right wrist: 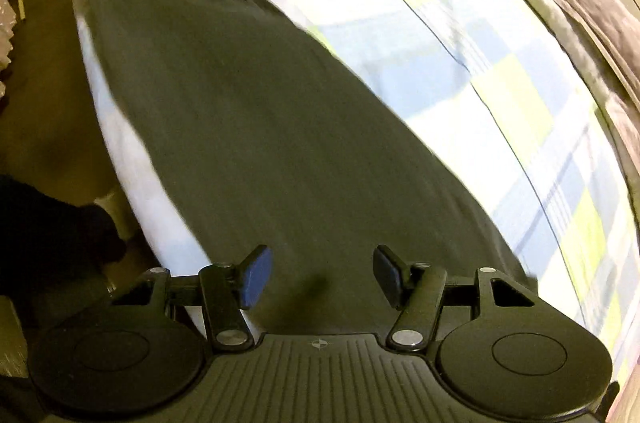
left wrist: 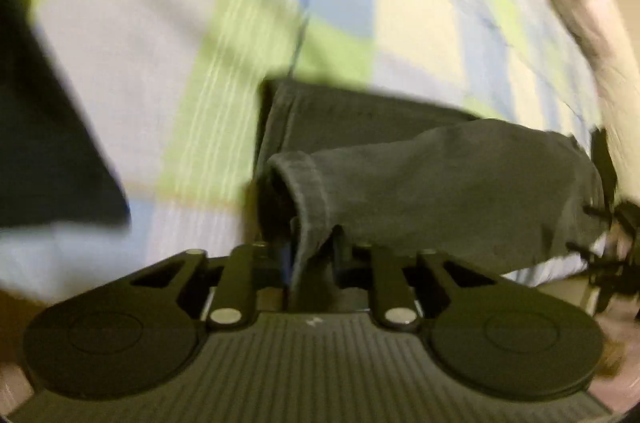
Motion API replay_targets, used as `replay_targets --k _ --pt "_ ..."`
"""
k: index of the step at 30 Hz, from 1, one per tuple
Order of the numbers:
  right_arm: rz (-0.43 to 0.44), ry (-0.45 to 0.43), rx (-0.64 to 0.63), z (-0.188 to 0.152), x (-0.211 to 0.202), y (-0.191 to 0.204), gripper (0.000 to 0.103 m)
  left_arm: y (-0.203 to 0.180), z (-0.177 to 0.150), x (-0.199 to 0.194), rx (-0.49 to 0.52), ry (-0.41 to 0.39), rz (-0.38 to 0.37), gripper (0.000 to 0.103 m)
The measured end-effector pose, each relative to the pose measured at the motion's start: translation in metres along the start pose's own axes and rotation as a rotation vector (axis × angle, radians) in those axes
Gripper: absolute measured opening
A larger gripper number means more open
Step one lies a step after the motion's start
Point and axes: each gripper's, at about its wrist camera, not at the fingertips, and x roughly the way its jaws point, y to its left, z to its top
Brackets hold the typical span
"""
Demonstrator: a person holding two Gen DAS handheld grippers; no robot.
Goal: Fold clothes
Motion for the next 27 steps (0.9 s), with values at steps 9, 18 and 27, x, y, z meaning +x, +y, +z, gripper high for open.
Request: replay_targets --k 9,18,27 --pt "0.000 0.025 0.075 0.065 0.009 0.015 0.060 -0.006 -0.017 -0.010 0.248 -0.104 0.111 0.016" --pt "0.021 0.083 0.186 0.058 0.010 0.014 0.060 -0.004 -0.018 -0.011 0.334 -0.107 0.115 0.026" --pt "-0.085 0.094 0.718 -0.054 -0.004 -0.046 0.060 -0.086 -0.033 0.024 0.635 -0.018 0.170 0.027"
